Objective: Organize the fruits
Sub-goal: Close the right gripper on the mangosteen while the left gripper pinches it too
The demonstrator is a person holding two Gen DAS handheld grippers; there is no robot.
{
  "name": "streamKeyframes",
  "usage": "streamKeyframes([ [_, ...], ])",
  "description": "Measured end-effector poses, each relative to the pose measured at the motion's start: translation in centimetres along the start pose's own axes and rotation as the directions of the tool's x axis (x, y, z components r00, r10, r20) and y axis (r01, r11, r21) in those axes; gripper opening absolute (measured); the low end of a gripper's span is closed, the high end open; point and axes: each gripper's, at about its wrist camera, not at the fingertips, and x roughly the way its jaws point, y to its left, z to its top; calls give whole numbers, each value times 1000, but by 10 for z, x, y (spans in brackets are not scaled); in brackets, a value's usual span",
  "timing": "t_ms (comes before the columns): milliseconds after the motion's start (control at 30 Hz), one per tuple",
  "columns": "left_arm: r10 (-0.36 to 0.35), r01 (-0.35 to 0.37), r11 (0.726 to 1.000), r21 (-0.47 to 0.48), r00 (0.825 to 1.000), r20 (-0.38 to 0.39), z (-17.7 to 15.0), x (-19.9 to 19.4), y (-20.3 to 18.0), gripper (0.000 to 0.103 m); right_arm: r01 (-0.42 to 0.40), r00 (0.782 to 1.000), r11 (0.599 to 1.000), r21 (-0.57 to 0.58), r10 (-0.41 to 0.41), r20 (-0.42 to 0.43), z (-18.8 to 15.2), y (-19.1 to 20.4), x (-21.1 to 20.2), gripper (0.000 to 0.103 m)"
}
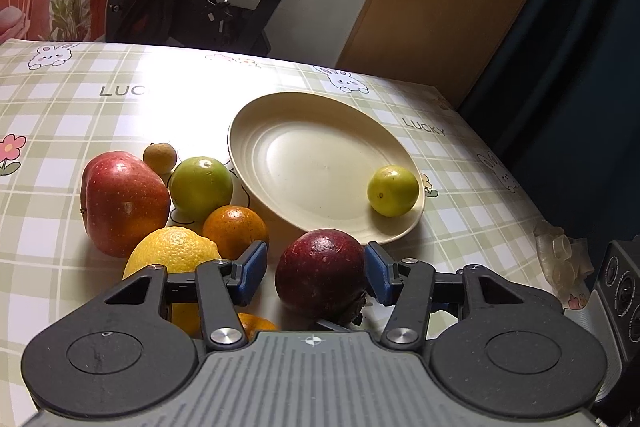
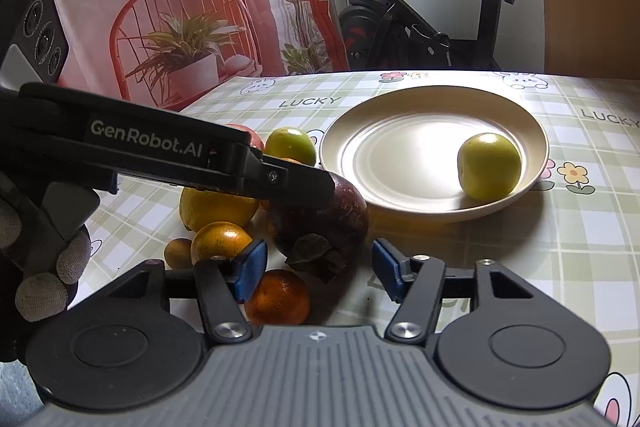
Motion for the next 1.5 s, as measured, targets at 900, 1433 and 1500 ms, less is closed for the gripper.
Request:
streamKeyframes([
  [900, -27, 27, 999, 33, 1000, -5, -2, -1, -20, 47, 73, 995, 997, 6, -72, -64, 1, -9, -11, 63],
  [1433, 61, -61, 998, -3, 998, 16, 4, -1, -8, 45, 37, 999, 999, -4, -37, -6, -7, -9, -17, 57],
  [1500, 43, -42, 999, -18, 999, 21, 4, -4, -6, 46, 31, 1000, 999, -13, -31, 0, -6, -8, -17, 54],
])
